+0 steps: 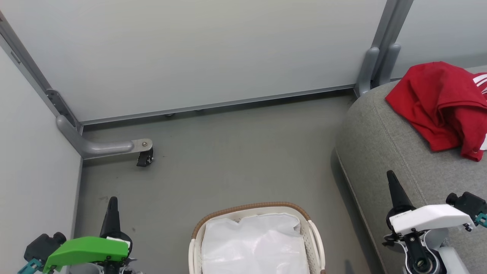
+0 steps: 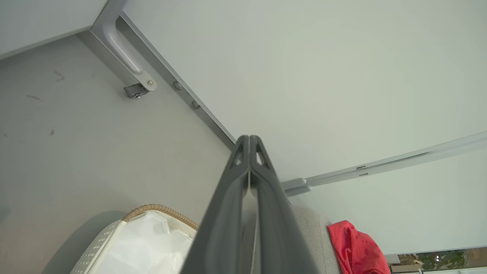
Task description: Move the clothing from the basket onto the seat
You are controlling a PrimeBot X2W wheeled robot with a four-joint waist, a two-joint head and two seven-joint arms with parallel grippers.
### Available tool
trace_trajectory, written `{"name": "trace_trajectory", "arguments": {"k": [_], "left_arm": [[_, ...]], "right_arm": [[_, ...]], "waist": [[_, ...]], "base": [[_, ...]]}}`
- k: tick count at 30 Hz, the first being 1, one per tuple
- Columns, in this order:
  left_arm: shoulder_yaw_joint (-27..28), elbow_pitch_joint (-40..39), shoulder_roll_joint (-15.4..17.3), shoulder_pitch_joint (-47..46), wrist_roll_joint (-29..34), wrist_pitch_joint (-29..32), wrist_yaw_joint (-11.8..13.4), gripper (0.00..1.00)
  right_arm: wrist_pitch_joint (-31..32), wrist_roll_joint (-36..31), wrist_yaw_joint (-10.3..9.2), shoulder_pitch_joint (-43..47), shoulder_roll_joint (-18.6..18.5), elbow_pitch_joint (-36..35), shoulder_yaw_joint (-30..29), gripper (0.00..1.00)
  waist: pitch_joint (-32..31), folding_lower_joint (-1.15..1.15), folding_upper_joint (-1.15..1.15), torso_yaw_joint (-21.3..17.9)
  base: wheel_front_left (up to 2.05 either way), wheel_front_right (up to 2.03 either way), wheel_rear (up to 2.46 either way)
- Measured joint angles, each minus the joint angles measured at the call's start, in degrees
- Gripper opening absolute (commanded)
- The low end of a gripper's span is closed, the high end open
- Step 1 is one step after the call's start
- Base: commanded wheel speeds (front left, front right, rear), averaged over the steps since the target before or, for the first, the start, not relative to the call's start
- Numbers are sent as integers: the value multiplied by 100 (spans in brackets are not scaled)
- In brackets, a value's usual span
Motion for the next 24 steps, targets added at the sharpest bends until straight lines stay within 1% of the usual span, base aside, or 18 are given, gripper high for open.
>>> {"name": "trace_trajectory", "arguments": {"k": [24], "left_arm": [[197, -57, 0, -137, -1191, 354, -66, 0]], "right_arm": [[352, 1382, -1, 50, -12, -115, -155, 0]], "waist": [[-47, 0, 0, -8]], "base": [[0, 0, 0]]}}
